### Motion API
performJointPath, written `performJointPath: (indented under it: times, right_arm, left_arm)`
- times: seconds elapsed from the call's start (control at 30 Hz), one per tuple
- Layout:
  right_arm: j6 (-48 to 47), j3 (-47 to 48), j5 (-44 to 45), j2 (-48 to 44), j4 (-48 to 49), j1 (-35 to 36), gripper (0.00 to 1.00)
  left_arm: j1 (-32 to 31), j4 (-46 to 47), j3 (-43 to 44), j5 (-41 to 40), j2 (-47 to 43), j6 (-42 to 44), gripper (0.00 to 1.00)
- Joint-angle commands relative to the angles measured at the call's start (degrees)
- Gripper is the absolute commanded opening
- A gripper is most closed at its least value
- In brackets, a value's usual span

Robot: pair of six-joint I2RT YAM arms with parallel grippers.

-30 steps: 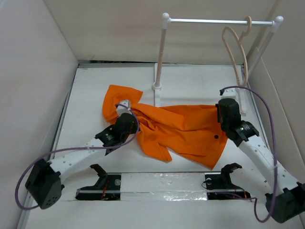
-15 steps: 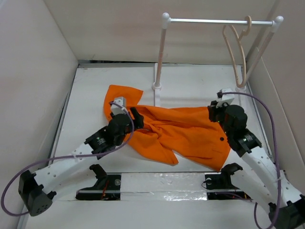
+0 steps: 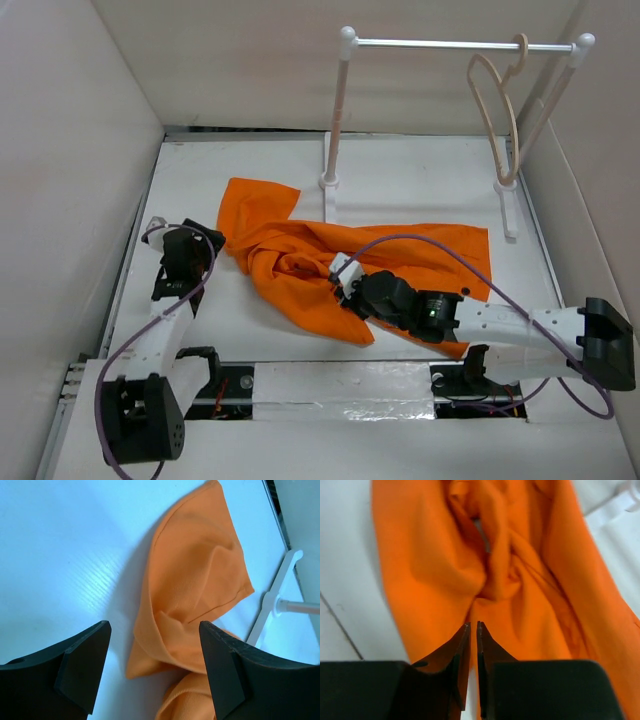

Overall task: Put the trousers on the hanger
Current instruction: Flatten out the trousers at the center of the board.

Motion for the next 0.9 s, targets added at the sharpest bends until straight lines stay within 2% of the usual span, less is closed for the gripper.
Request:
performJointPath:
  times: [0.0, 0.03, 0.1, 0.3, 0.4, 0.5, 0.53, 0.57, 0.63, 0.7, 0.77, 0.83, 0.87]
  right_arm:
    - [-1.13, 2.54, 5.75, 1.4, 5.75, 2.79, 0.25]
    - [-0.87, 2.44, 5.58, 2.19, 6.2, 2.79, 0.26]
    - [-0.43, 1.75, 5.23, 2.72, 7.26, 2.79, 0.38]
    - [0.19, 0.86, 6.81, 2.38, 7.18, 2.79, 0.39]
    - [0.63, 0.16, 6.54, 0.36, 7.26, 2.79, 0.39]
    - [0.8, -0.63, 7.33, -1.4, 6.91, 2.09, 0.4]
    - [1.07, -0.89, 7.42, -1.67, 6.65, 1.3, 0.39]
    - [1.68, -1.59, 7.51, -1.76, 6.47, -0.19, 0.39]
    - [2.91, -2.82, 8.21, -1.32, 6.38, -2.47, 0.4]
    - [5.62, -4.66, 8.3, -0.18, 7.0, -5.81, 0.5]
    - [7.74, -5.55, 6.21, 2.8, 8.22, -11.0, 0.55]
    - [9.23, -6.78, 5.93, 4.74, 9.37, -13.11, 0.56]
    - [10.72, -7.05, 6.45, 6.49, 10.07, -14.51, 0.56]
  left_arm:
    - [5.03, 11.87, -0.62, 14.34, 4.76, -2.85, 0.69]
    - [5.74, 13.47, -0.8, 15.51, 6.18, -3.98, 0.7]
    - [5.75, 14.72, 0.78, 15.96, 10.73, -3.82, 0.7]
    - [5.75, 19.29, 1.74, 17.64, 21.54, -5.49, 0.62]
    - [5.75, 20.07, 3.24, 16.93, 26.64, -6.54, 0.54]
    - [5.75, 22.1, 4.73, 15.97, 30.08, -7.42, 0.3]
    - [5.75, 22.54, 5.26, 15.96, 30.79, -7.51, 0.13]
    - [5.75, 21.93, 6.4, 15.88, 31.58, -7.51, 0.04]
    - [5.75, 21.93, 6.76, 16.14, 30.54, -7.51, 0.0]
    - [3.73, 20.97, 6.76, 13.18, 24.86, -7.34, 0.0]
    - [0.14, 15.2, 9.73, 10.35, 19.84, -5.06, 0.0]
    - [-3.55, 10.26, 12.81, 2.37, 11.67, -2.95, 0.0]
    - [-7.75, 8.24, 15.78, -0.27, 9.03, -1.03, 0.0]
